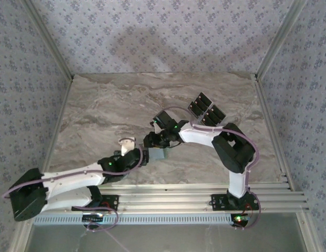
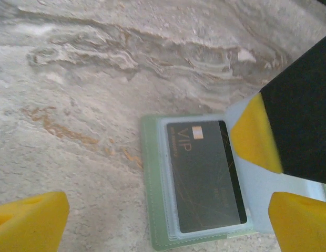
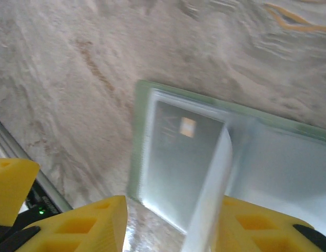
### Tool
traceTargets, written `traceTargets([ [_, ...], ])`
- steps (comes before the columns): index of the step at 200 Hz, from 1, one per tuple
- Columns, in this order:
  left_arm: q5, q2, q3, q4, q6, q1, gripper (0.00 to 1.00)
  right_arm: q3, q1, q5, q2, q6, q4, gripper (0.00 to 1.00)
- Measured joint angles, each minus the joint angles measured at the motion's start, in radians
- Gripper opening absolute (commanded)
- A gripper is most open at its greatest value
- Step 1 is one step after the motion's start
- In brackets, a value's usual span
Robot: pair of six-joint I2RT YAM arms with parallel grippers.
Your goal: Put the credit cards into the card holder
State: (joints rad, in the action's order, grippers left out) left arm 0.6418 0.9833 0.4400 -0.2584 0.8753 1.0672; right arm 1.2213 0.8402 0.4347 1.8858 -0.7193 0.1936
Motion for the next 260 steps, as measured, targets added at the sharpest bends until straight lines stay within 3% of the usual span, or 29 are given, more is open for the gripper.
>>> traceTargets([
  [46,0.050,-0.185,-0.041,-0.108,0.045,0.000,0.97,0.119,0.060,0.000,0.100,-0.011,-0.001,0.45],
  [108,0.081,-0.256,-0.058,-0.165,0.088,0.000,0.98,0.157,0.072,0.014,0.169,-0.006,0.027,0.46],
  [142,0.081,-0.232,-0.058,-0.165,0.089,-0.004,0.99,0.158,0.026,0.036,0.073,0.059,0.082,0.46],
  [175,0.052,-0.152,-0.051,-0.166,0.085,-0.050,1.00,0.158,-0.104,0.021,-0.115,0.174,0.187,0.46],
  [223,-0.018,0.034,0.077,-0.166,0.035,-0.131,1.00,0.141,-0.359,-0.237,-0.258,0.370,0.430,0.42],
  [260,-0.053,0.167,0.188,-0.164,-0.016,-0.170,1.00,0.105,-0.438,-0.469,-0.266,0.478,0.557,0.38],
])
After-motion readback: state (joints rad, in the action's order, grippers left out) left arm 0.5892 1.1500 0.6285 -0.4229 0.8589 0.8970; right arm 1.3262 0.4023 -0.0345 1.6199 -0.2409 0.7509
